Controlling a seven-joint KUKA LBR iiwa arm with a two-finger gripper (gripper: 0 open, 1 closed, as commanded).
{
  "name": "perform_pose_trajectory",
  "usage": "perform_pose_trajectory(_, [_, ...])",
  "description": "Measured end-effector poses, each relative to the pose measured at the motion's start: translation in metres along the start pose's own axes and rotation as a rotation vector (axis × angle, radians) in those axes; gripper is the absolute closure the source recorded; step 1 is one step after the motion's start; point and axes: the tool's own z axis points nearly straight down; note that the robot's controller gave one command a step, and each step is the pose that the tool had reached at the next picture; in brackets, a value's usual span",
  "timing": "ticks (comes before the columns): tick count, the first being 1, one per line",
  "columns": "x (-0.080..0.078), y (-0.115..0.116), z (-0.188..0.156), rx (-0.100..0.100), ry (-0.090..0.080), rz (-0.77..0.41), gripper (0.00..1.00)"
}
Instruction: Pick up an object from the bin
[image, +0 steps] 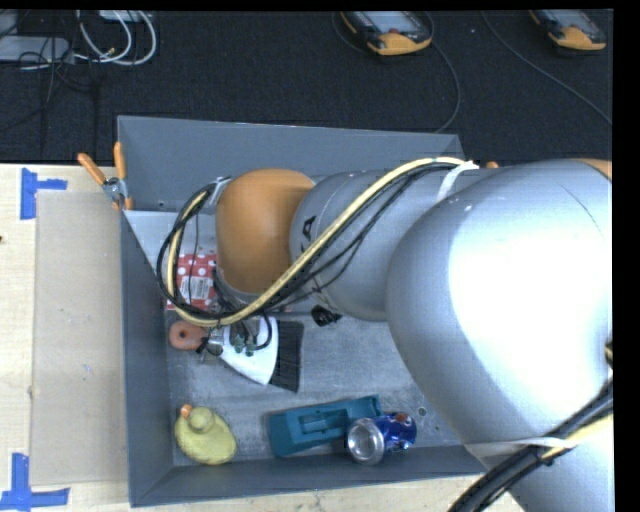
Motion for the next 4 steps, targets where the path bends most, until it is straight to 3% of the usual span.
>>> perform_pose_trajectory(4, [0.000, -0.001, -0.012, 0.001, 0.002, 0.002, 1.00])
